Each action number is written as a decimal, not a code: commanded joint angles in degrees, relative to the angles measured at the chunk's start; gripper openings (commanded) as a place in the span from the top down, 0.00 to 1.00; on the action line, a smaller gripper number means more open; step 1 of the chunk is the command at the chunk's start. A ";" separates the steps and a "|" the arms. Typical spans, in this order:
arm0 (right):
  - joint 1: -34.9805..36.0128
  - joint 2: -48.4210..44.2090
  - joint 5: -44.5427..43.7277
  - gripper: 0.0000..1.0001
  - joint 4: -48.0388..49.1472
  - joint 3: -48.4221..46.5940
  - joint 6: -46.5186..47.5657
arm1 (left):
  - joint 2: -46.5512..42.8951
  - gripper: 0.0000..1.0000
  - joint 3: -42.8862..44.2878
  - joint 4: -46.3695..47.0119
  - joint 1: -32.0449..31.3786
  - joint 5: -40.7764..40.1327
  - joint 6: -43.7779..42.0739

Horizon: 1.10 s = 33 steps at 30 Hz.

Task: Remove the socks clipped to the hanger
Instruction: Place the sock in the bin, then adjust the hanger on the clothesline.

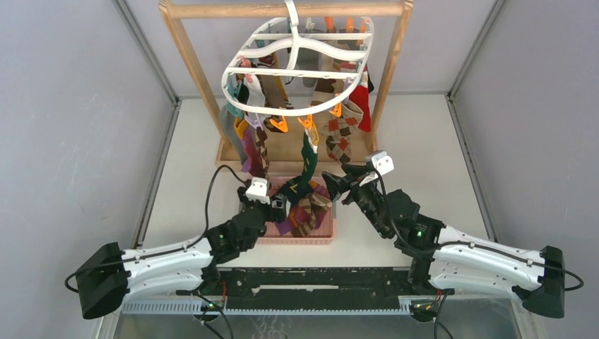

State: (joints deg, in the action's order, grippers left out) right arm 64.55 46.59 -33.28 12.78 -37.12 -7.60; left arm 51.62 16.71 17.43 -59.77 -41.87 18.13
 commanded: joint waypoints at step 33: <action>11.23 33.53 -2.00 0.32 22.44 -20.04 12.89 | -20.40 0.00 -13.73 2.95 0.44 -4.26 4.85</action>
State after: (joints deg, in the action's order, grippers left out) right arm 77.52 78.81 -37.01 30.63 -52.93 5.10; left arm 31.42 3.92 18.76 -59.59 -44.62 21.69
